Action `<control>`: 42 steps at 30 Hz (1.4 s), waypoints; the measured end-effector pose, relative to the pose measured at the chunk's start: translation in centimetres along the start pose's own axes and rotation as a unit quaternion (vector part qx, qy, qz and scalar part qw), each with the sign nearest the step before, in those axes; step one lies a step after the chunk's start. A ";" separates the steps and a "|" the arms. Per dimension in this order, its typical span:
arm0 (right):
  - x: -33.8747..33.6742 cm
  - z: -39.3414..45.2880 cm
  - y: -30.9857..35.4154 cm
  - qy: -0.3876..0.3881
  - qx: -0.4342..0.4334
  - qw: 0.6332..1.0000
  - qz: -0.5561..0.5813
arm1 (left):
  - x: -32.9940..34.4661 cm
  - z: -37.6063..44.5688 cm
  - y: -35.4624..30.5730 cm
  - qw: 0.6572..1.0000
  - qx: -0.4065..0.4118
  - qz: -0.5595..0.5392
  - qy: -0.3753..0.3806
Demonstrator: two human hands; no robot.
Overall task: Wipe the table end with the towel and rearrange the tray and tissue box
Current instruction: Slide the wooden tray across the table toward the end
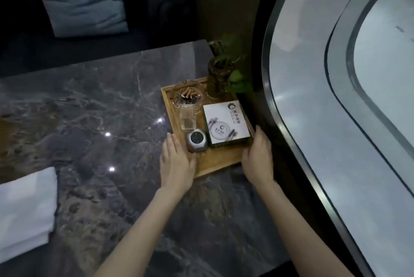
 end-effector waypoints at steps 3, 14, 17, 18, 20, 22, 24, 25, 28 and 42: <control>1.0 0.1 -1.5 -0.002 0.053 0.999 -0.005 | 0.6 -0.3 0.9 0.998 -0.034 -0.025 -0.052; -0.4 2.2 -1.2 0.003 0.124 0.971 -0.204 | 0.4 -0.5 1.0 0.996 -0.046 -0.023 -0.067; -0.6 2.2 -0.9 0.019 0.122 0.967 -0.222 | 0.3 -0.2 0.6 0.997 -0.068 0.008 -0.037; -0.6 2.2 -0.9 0.020 0.118 0.967 -0.224 | 0.3 -0.1 0.6 0.997 -0.076 0.018 -0.026; -0.7 2.2 -0.7 0.023 0.107 0.966 -0.233 | 0.3 0.1 0.3 0.995 -0.089 0.038 -0.007; -0.8 2.2 -0.6 0.019 0.098 0.967 -0.233 | 0.1 0.1 -0.1 0.995 -0.094 0.039 0.005; -1.0 2.2 -0.4 0.009 0.096 0.971 -0.218 | -0.4 -0.2 -0.4 0.995 -0.098 0.004 0.002; -1.0 2.1 -0.3 0.006 0.097 0.973 -0.208 | -0.7 -0.3 -0.4 0.994 -0.102 -0.025 -0.002; -0.9 2.3 -0.4 0.001 0.092 0.980 -0.177 | -1.0 -0.2 0.4 0.980 -0.113 -0.162 -0.006; -0.6 4.1 -1.0 0.031 0.111 0.992 0.047 | -0.2 1.1 2.1 0.924 -0.123 -0.350 -0.096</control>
Point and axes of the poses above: each hand's wrist, its own z-axis towards the middle knuckle, its own x-axis out of the palm, y = z × x, the point moved 7 cm from there along z, towards the middle knuckle, and after that the axes turned 9 degrees about y, right-handed, at the moved point
